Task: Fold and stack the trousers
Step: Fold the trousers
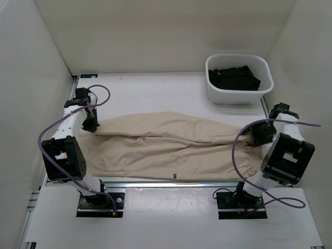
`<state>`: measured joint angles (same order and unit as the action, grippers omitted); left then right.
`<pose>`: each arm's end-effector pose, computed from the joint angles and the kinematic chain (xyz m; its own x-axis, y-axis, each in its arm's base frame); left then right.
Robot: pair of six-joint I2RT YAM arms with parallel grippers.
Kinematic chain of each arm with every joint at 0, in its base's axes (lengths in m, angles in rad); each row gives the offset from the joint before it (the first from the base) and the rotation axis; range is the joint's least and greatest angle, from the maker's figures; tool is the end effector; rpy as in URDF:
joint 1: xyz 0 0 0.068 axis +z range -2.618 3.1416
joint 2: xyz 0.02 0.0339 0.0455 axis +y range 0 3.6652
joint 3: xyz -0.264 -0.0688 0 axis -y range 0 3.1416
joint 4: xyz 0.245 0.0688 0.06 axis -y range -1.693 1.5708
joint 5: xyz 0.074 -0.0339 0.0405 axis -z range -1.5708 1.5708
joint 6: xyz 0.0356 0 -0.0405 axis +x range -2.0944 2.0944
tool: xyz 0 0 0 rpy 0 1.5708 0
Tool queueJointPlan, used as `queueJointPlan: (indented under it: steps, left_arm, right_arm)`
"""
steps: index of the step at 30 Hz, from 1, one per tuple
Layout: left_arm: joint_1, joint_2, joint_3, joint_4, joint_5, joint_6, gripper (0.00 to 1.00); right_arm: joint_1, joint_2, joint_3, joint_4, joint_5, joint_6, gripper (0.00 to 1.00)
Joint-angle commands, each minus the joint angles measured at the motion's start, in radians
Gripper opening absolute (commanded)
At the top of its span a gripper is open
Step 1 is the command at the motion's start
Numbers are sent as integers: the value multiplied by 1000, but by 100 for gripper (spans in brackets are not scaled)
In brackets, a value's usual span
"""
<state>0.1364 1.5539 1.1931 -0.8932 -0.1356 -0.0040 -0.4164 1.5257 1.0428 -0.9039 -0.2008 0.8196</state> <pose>0.2965 0.0456 0.2433 -0.9407 -0.1331 -0.3120 -0.1802 0.9754 0.1272 0.2524 -0.1039 0.2096 -0.3484 0.9372 0.0184 0.9049 0.3311 0.2676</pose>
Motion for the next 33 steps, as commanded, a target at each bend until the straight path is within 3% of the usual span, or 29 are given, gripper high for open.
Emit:
queueJointPlan:
  steps: [1,4,6,10,13,16,20,21,22,25,28,33]
  left_arm:
    - [23,-5,59,4,-22,4,14]
    - [46,15,105,17,-36,4,14]
    - [69,35,150,37,-70,4,14]
    - [106,83,432,48,-119,4,14]
    - [130,95,549,48,-148,4,14]
    - [140,31,525,48,-205,4,14]
    - [140,-113,262,14,-205,4,14]
    - [140,-144,206,14,-205,4,14]
    - [140,-200,153,-1,-205,4,14]
    - [140,-271,-22,-32,-161,4,14]
    - [140,-313,-119,-41,-150,4,14]
    - [140,-322,-130,-41,-150,4,14]
  right_arm:
    - [11,53,121,74,17,46,45]
    - [11,77,199,42,51,35,8]
    - [11,105,242,25,51,3,0]
    - [11,105,351,-48,40,-56,0]
    - [11,68,379,-93,63,-106,0]
    - [11,11,321,-115,75,-157,0]
    - [11,-33,162,-115,45,-206,13]
    - [11,-33,133,-104,14,-215,22]
    - [11,-33,108,-104,-8,-236,41]
    - [11,-45,43,-86,-101,-255,59]
    - [22,-82,43,-76,-121,-218,70]
    - [105,-139,43,-1,-98,-51,82]
